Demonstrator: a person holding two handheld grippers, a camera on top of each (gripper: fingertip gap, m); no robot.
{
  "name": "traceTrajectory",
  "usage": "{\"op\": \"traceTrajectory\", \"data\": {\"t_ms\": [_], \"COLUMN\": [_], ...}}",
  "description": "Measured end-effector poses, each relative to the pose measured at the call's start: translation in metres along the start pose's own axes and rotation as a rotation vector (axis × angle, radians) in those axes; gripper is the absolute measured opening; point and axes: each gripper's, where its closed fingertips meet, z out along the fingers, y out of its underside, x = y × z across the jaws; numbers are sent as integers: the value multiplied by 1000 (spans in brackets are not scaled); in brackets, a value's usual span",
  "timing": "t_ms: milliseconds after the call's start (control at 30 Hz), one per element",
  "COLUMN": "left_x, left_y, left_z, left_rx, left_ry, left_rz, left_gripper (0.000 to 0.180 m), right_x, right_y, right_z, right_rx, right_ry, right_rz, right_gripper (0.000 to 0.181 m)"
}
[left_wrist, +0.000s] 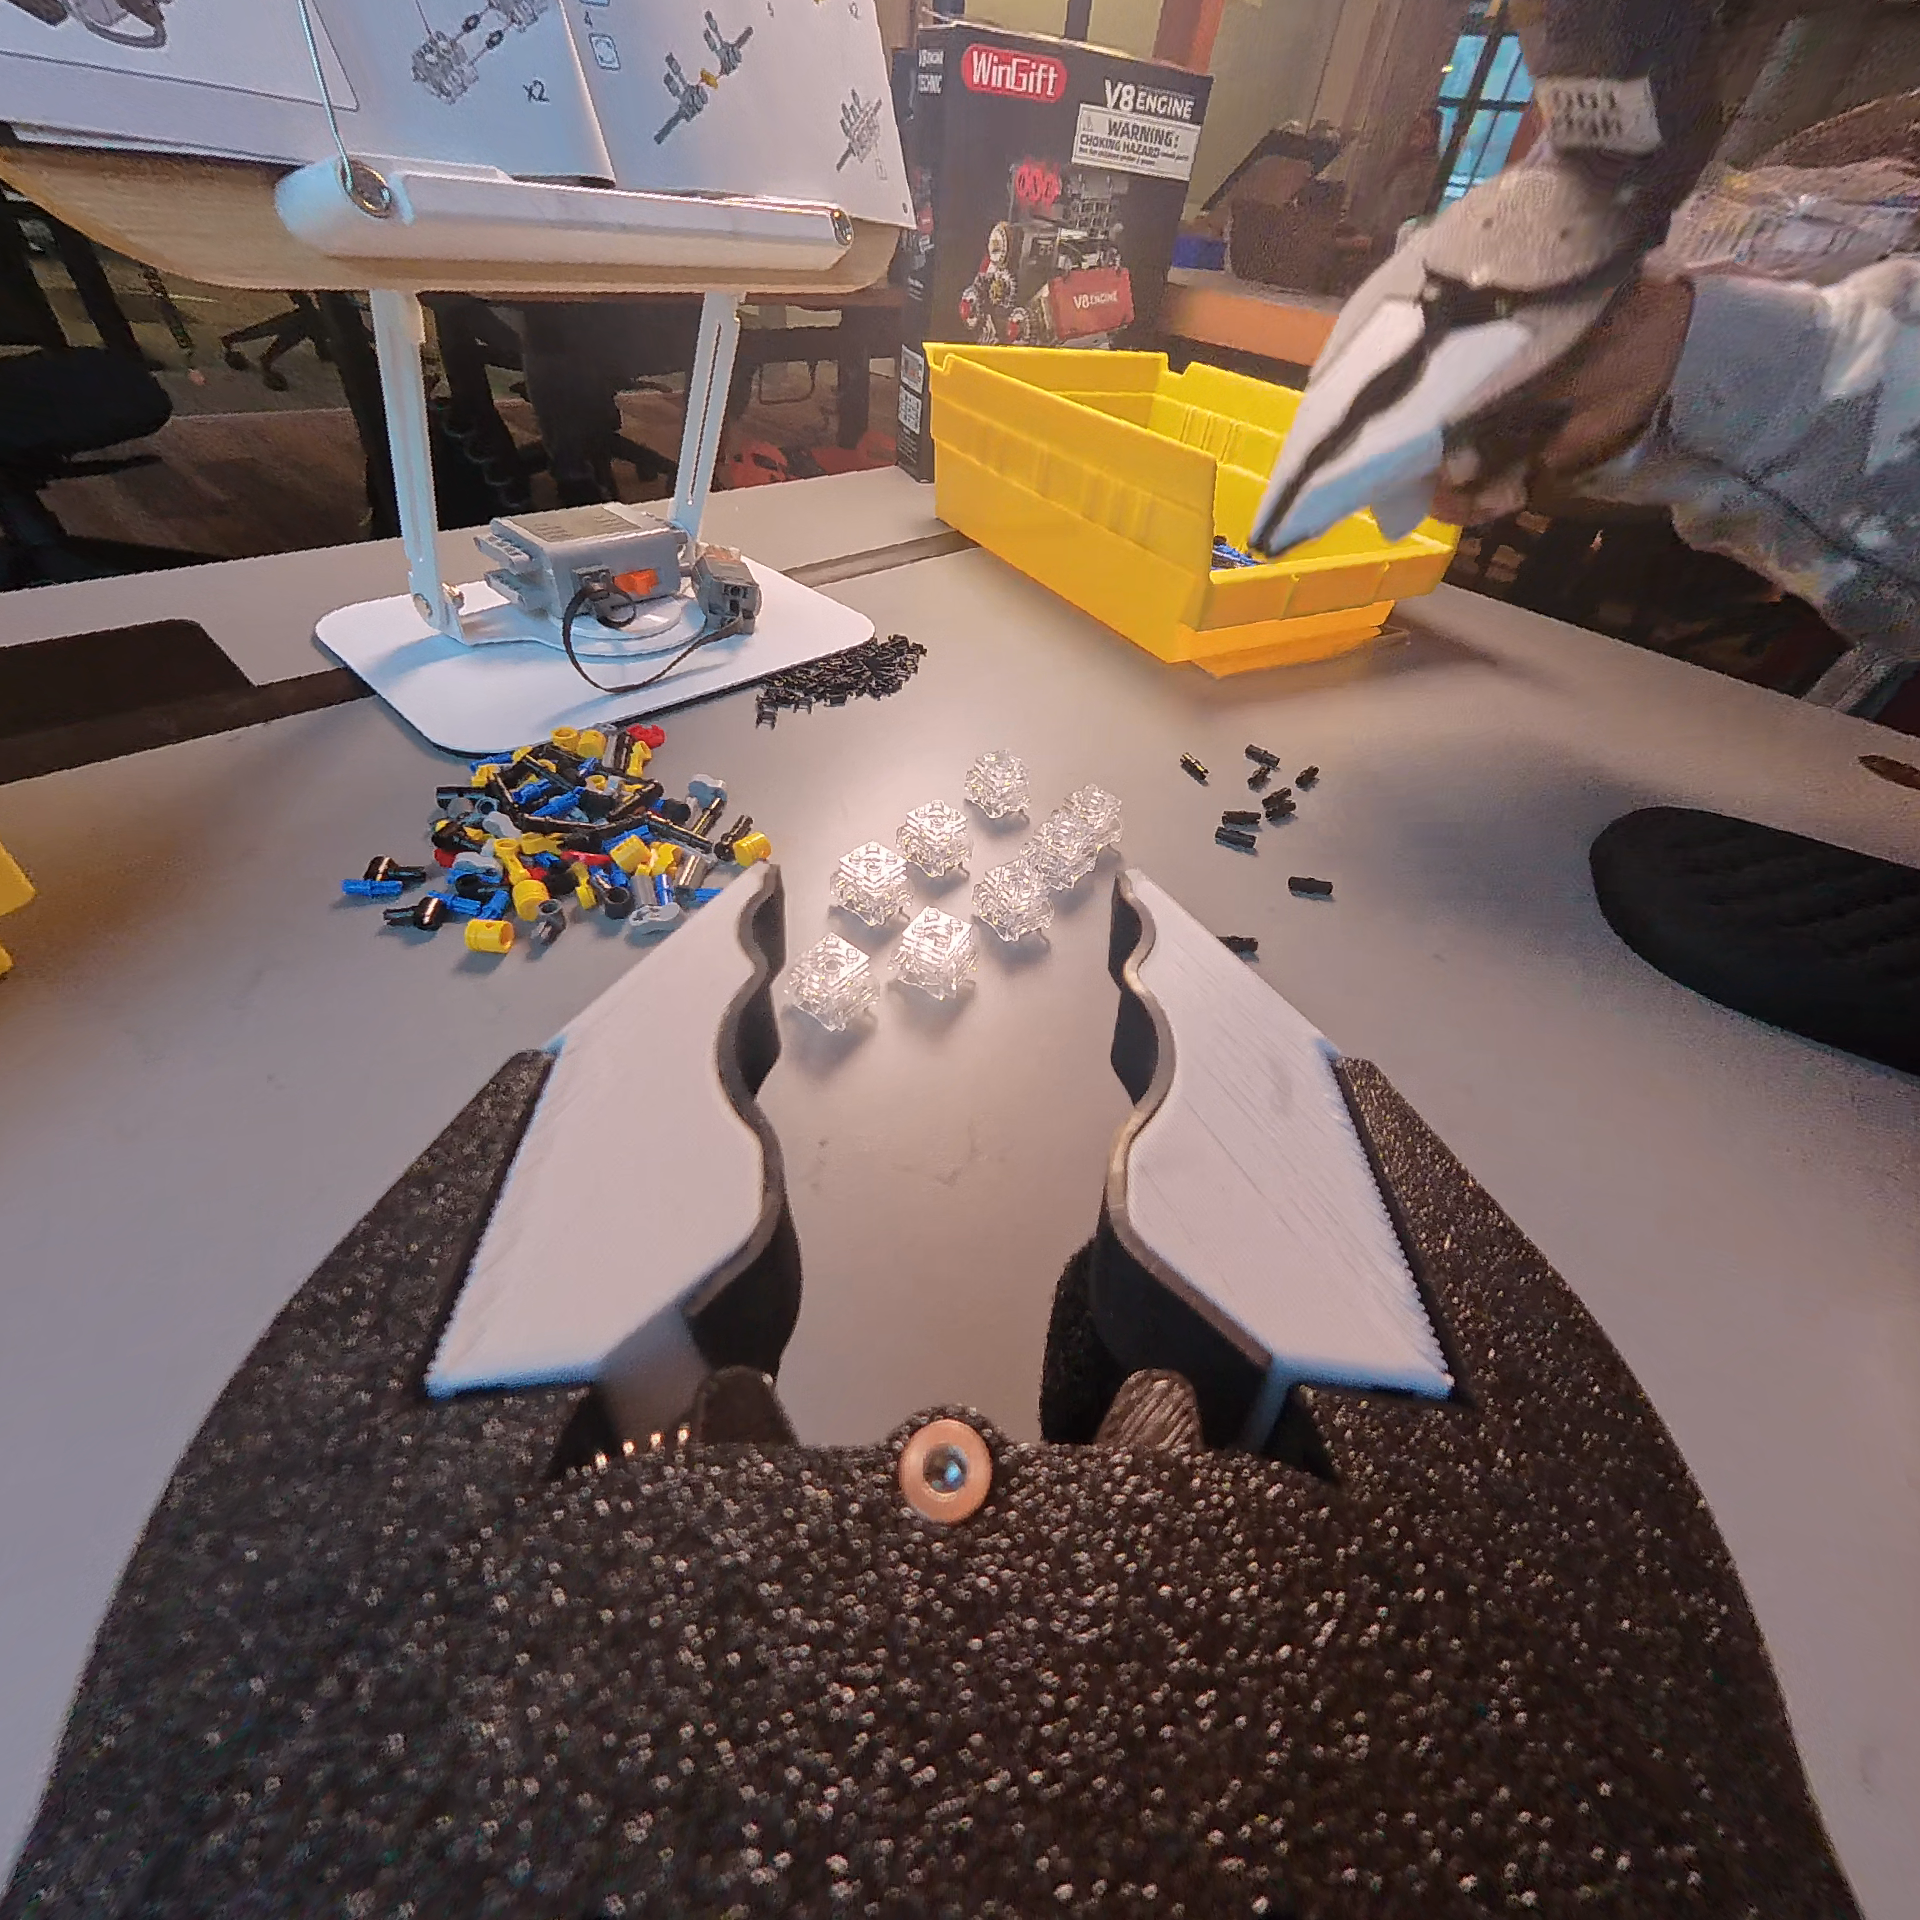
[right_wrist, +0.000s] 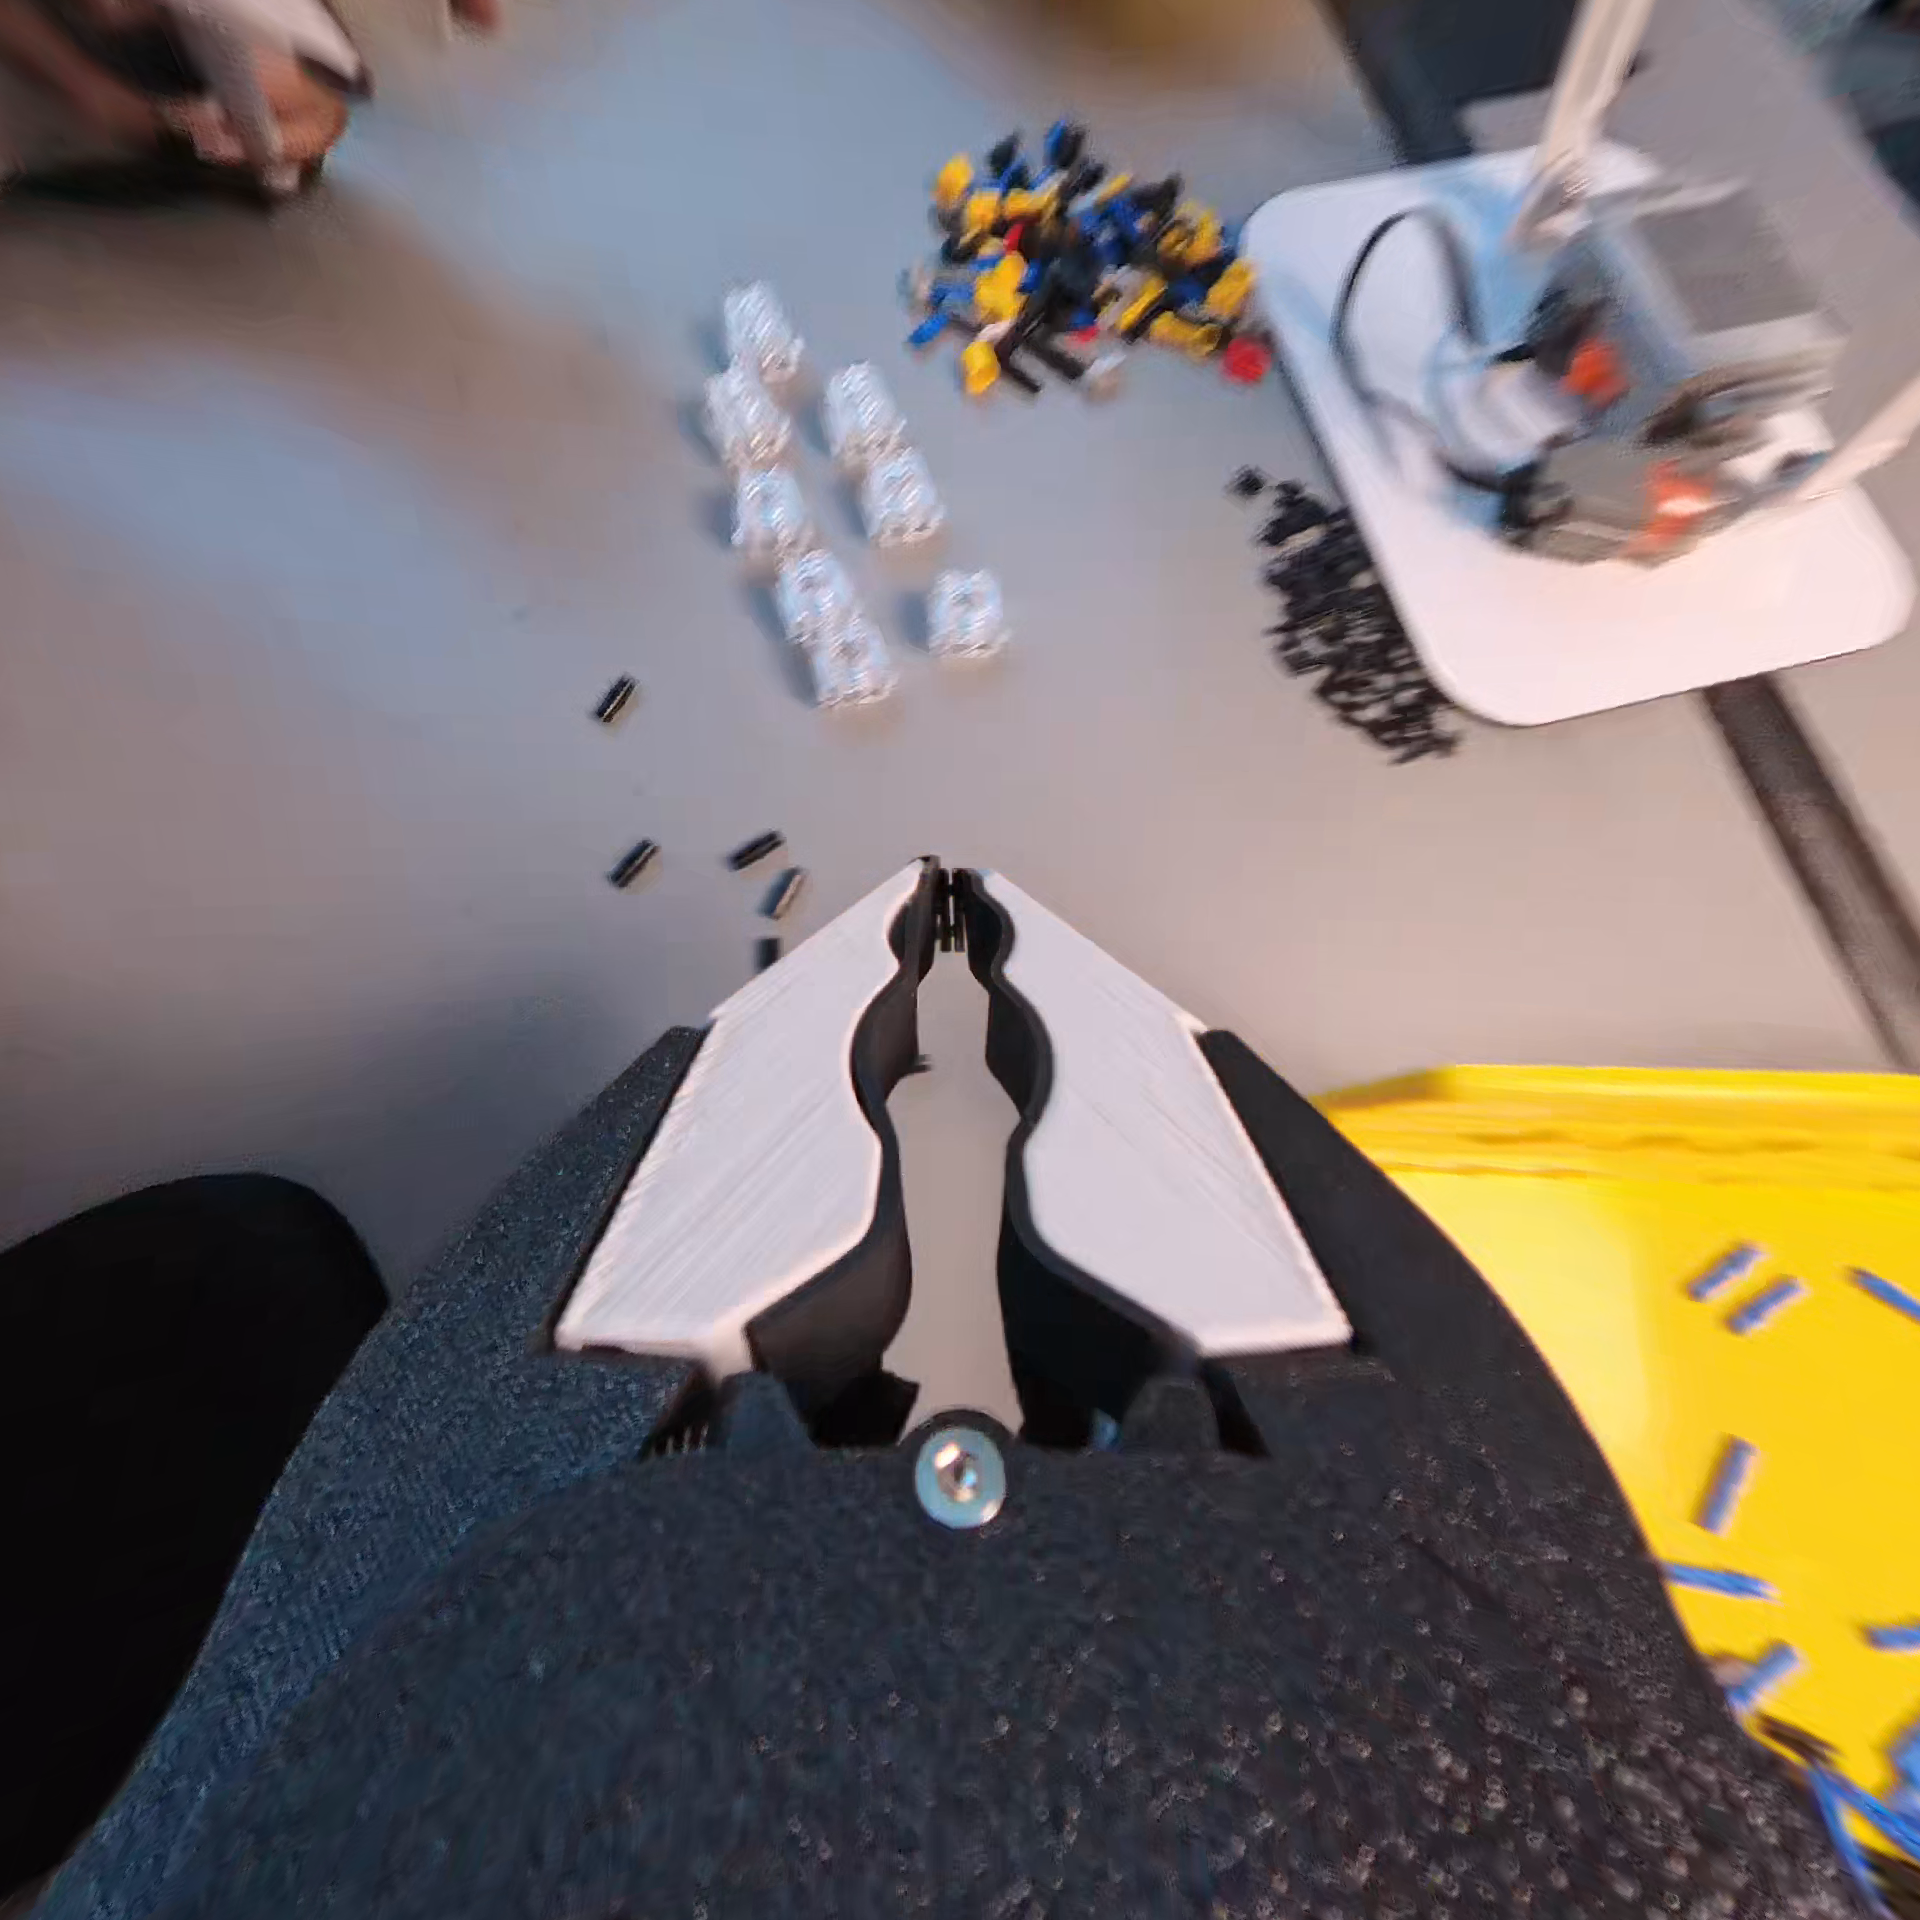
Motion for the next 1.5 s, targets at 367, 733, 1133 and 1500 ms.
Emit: {"op": "traceTrajectory", "data": {"t_ms": [367, 733, 1133, 1500], "left_x": [6, 14, 16, 17], "left_y": [-4, -6, -7, -4], "left_z": [-5, -8, -10, -8], "left_rx": [24, 27, 34, 21], "left_ry": [13, 34, 47, 52], "left_rz": [7, 6, -8, -15], "left_gripper": [60, 61, 60, 60], "right_x": [-48, 152, 163, 160], "right_y": [26, 118, 177, 178], "right_z": [54, -112, -78, -79], "right_rx": [-48, -585, -775, -762], "right_ry": [-2, 387, 360, 339], "right_rz": [16, 472, 740, 741], "right_gripper": [20, 12, 2, 4]}}
